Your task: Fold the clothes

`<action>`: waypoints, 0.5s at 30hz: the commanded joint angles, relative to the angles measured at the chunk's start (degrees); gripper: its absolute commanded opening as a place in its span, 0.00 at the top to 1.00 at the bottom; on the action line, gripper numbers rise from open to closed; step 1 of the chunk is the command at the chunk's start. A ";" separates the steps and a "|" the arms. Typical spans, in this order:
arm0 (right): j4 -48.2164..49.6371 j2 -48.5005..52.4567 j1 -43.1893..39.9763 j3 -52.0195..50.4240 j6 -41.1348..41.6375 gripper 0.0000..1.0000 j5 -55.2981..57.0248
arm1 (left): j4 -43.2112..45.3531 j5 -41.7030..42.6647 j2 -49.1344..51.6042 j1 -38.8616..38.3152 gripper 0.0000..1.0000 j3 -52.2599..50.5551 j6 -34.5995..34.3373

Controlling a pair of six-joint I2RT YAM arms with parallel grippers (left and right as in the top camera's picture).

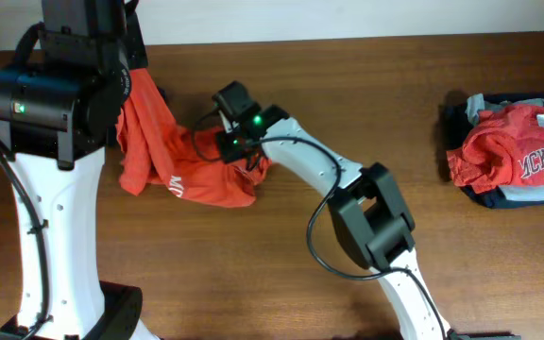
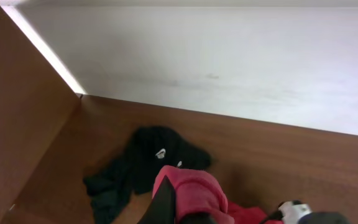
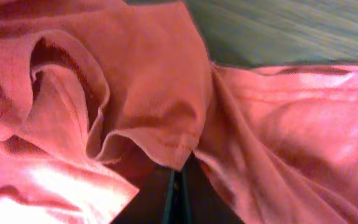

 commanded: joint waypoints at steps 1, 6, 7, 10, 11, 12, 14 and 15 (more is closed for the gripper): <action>-2.62 -3.91 -3.28 5.99 -2.97 0.96 0.74 | 0.57 -0.02 0.48 0.37 0.99 0.66 0.72; -10.43 -4.87 -4.92 15.12 -6.71 0.96 0.57 | 0.57 -0.02 0.48 0.37 0.99 0.66 0.72; -12.52 -4.87 -5.27 17.49 -7.74 0.96 0.55 | 0.59 -0.02 0.48 0.37 0.99 0.66 0.72; -17.94 -4.87 -6.01 24.09 -9.20 0.96 0.55 | 0.70 -0.02 0.48 0.37 0.99 0.68 0.72; -19.50 -4.87 -6.36 26.25 -9.60 0.96 0.55 | 0.72 -0.02 0.48 0.37 0.99 0.68 0.72; -21.00 -4.87 -6.78 28.35 -9.81 0.96 0.55 | 0.72 -0.02 0.48 0.37 0.99 0.68 0.74; -23.54 -4.87 -7.65 31.74 -9.81 0.96 0.55 | 0.72 -0.02 0.48 0.37 0.99 0.68 0.72; -24.87 -4.87 -8.33 33.22 -9.81 0.96 0.55 | 0.72 -0.02 0.48 0.37 0.99 0.68 0.74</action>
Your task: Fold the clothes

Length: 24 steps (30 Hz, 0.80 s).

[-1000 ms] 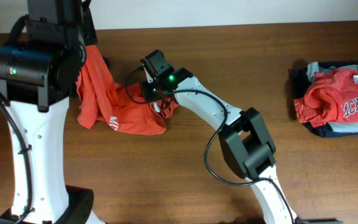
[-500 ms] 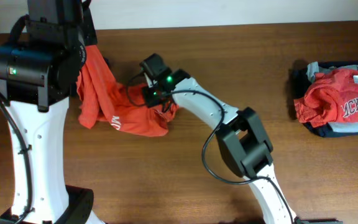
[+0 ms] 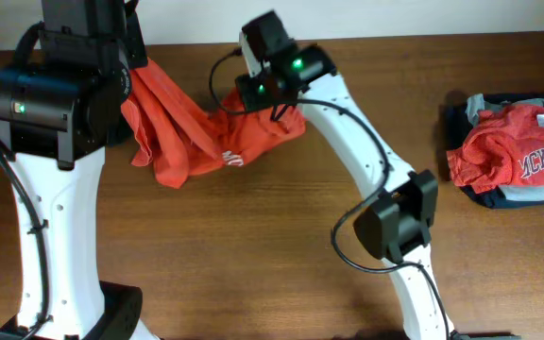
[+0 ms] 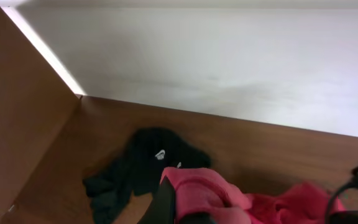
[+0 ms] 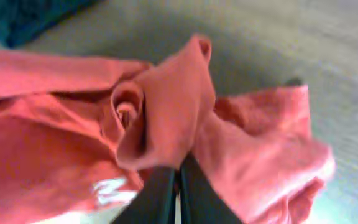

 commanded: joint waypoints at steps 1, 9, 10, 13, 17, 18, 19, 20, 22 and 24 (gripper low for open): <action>-3.23 -3.19 -2.34 5.79 -1.60 0.96 0.52 | 0.42 -0.02 0.48 0.37 0.99 0.68 0.74; -10.56 -3.19 -7.19 8.90 -1.90 0.96 -0.85 | 0.22 -0.02 0.48 0.37 0.99 0.68 0.74; -11.52 -3.28 -7.76 9.44 -2.05 0.96 -1.38 | 0.22 -0.02 0.48 0.37 0.99 0.68 0.74; -15.41 -4.59 -9.86 12.98 -2.64 0.96 -2.58 | 0.24 -0.57 0.42 0.37 0.99 1.36 0.76; -20.55 -7.87 -13.27 19.52 -3.10 0.96 -2.56 | 0.35 -1.51 -0.44 0.81 0.99 4.00 0.74; -21.81 -8.85 -14.40 21.46 -3.10 0.96 -2.58 | 0.42 -1.53 -0.81 0.96 0.99 4.68 0.76; -22.86 -9.79 -15.50 23.23 -3.10 0.96 -2.58 | 0.52 -1.55 -1.29 1.18 0.99 5.44 0.76; -23.78 -10.80 -16.61 24.92 -3.10 0.96 -2.58 | 0.63 -1.55 -1.73 1.27 0.99 6.03 0.76; -25.07 -12.83 -18.88 27.76 -3.52 0.96 -3.04 | 1.03 -1.57 -2.71 1.51 0.99 7.17 0.76; -25.77 -15.34 -21.27 29.90 -4.37 0.96 -4.57 | 1.88 -1.60 -3.82 1.55 0.99 7.65 0.76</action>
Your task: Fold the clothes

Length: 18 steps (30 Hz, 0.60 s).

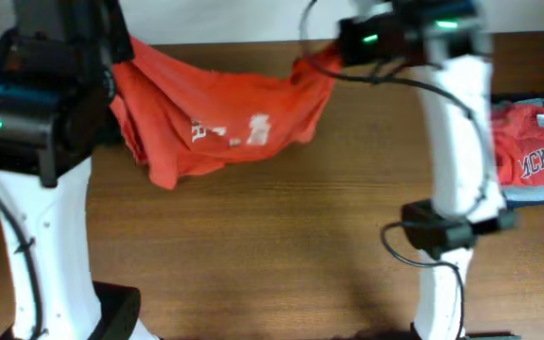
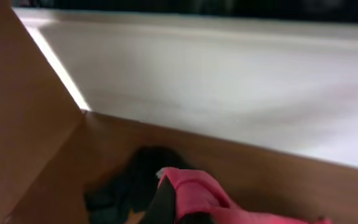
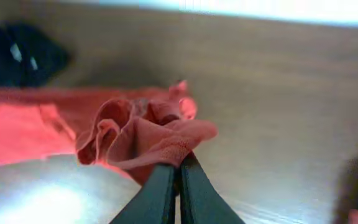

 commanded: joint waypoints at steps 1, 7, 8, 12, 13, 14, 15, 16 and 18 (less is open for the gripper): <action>-0.74 -8.39 -4.48 5.20 -1.49 0.96 -2.49 | 1.92 -1.40 -3.89 0.46 0.99 2.23 0.76; -0.74 -17.22 -8.41 5.64 -2.82 0.96 -3.74 | 3.98 -1.33 -7.43 0.44 0.99 2.23 0.72; -0.76 -18.86 -8.79 5.64 -3.56 0.96 -3.76 | 4.11 -1.25 -8.04 0.42 0.99 2.23 0.70; -0.70 -24.59 -9.22 5.64 -4.26 0.96 -1.53 | 4.35 1.40 -11.17 0.39 0.99 2.23 0.72; -0.72 -25.79 -9.22 5.64 -4.31 0.96 -0.35 | 4.37 2.10 -11.87 0.39 0.99 2.23 0.70; -0.70 -27.08 -9.22 5.64 -5.14 0.96 0.26 | 4.39 3.17 -12.85 0.39 0.99 2.23 0.70; -0.70 -28.68 -9.22 5.64 -5.75 0.96 0.55 | 4.52 4.48 -14.14 0.39 0.99 2.23 0.70; -0.63 -29.62 -9.22 5.64 -5.77 0.96 0.87 | 4.66 5.14 -14.91 0.39 0.99 2.23 0.70; -0.42 -30.67 -9.22 5.64 -6.01 0.96 1.42 | 4.87 6.40 -15.87 0.39 0.99 2.23 0.70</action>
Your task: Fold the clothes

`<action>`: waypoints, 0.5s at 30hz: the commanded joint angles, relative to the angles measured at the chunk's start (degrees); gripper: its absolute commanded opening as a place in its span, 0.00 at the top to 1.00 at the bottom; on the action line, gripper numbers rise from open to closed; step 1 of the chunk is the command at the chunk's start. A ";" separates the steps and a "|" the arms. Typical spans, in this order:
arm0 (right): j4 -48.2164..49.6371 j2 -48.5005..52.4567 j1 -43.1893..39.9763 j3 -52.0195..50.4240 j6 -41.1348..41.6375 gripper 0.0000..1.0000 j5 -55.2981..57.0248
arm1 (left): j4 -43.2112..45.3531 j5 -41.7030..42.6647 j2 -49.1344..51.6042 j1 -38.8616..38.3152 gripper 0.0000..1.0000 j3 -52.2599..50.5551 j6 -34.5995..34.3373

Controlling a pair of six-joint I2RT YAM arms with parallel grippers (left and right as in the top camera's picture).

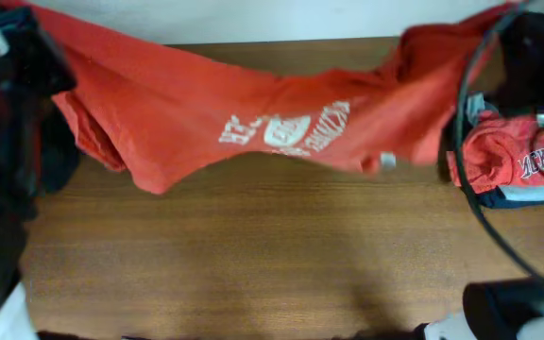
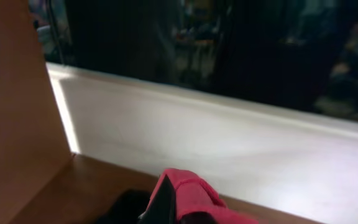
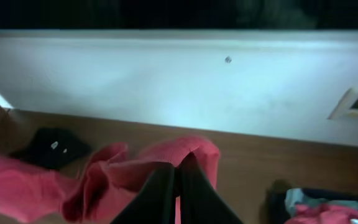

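Observation:
A red T-shirt [image 1: 253,118] with white lettering hangs stretched wide above the table, high toward the overhead camera. My left gripper [image 2: 174,200] is shut on its left corner, the red cloth [image 2: 188,190] bunched over the fingers. My right gripper [image 3: 178,180] is shut on the right corner, red fabric [image 3: 185,152] draped around the closed black fingers. Both arms are mostly out of the overhead view.
A pile of clothes [image 1: 513,156] with a red lettered shirt on top lies at the table's right edge, also seen as a heap [image 3: 328,208]. A black garment [image 3: 51,147] lies at the back left. A white wall [image 2: 229,143] runs behind the wooden table [image 1: 253,255].
Both grippers have risen and moved further apart. The shirt is now stretched much wider and higher, spanning nearly the whole overhead view, with its lettering facing up.
The shirt lay crumpled at the left, the left gripper holding one corner up and the right gripper shut on cloth at the table. Then the right gripper held its corner raised, then far to the right. Now the shirt hangs spread between both.

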 commanded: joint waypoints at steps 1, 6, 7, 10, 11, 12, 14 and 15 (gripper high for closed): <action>0.63 -2.43 -0.59 0.44 -1.55 0.96 2.45 | 0.94 3.89 -3.08 0.20 0.99 1.09 0.72; 0.66 -1.20 -0.59 -0.11 -2.69 0.96 2.71 | 0.90 3.91 -1.84 0.20 0.99 1.09 0.72; 0.66 -0.63 -0.59 -0.13 -2.78 0.96 2.73 | 0.90 3.91 -1.14 0.20 0.99 1.09 0.70; 0.90 2.01 -0.59 -0.15 -4.68 0.96 2.75 | 0.96 3.91 1.70 0.20 0.99 1.09 0.70; 1.18 3.10 -0.59 -0.15 -5.40 0.96 2.73 | 1.11 3.91 2.93 0.20 0.99 1.09 0.70; 1.62 4.04 -0.59 -0.15 -5.79 0.96 2.78 | 1.22 3.89 4.13 0.20 0.99 1.09 0.70; 2.95 6.25 -0.61 -0.17 -6.75 0.96 3.15 | 2.03 3.91 7.02 0.20 0.99 1.09 0.72; 3.98 7.54 -0.61 -0.15 -7.54 0.96 3.26 | 2.78 3.91 8.57 0.20 0.99 1.09 0.72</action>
